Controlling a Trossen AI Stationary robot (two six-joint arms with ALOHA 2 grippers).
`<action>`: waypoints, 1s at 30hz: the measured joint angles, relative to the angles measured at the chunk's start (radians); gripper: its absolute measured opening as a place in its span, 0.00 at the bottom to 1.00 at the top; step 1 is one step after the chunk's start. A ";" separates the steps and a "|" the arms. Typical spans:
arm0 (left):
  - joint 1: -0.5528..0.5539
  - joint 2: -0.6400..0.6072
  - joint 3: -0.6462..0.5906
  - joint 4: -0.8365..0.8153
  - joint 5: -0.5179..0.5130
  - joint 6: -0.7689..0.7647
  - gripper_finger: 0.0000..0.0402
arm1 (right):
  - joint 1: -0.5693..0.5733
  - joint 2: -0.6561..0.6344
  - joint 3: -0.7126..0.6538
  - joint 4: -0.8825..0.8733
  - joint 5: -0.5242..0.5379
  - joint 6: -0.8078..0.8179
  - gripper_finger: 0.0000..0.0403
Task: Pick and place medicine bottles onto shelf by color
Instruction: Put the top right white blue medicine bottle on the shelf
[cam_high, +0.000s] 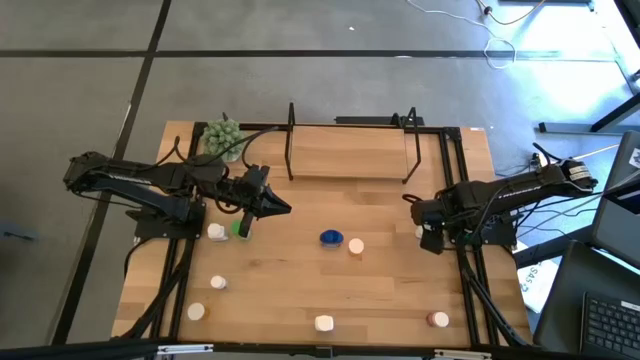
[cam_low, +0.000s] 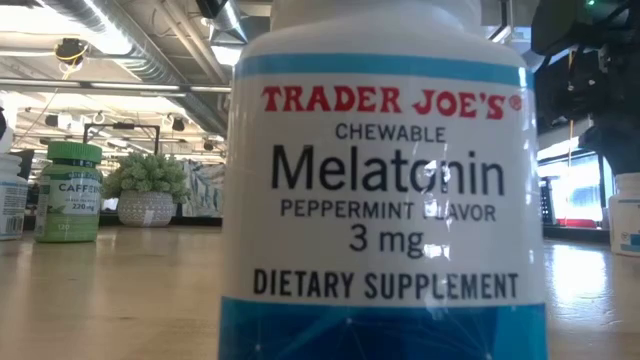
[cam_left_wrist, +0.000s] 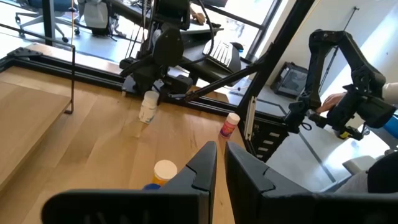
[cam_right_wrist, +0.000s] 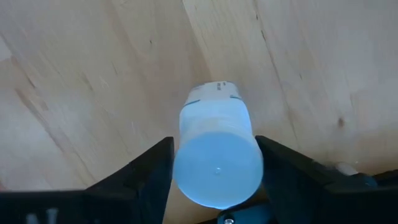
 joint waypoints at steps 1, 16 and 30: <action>0.000 0.000 0.000 0.000 0.000 0.000 0.07 | 0.000 0.000 0.000 0.000 0.000 0.000 0.52; 0.000 0.000 0.000 0.000 0.000 0.000 0.07 | -0.001 0.000 0.001 0.001 0.006 0.122 0.44; 0.000 0.000 0.000 -0.001 0.000 0.000 0.07 | -0.003 0.000 0.157 0.015 -0.027 0.215 0.44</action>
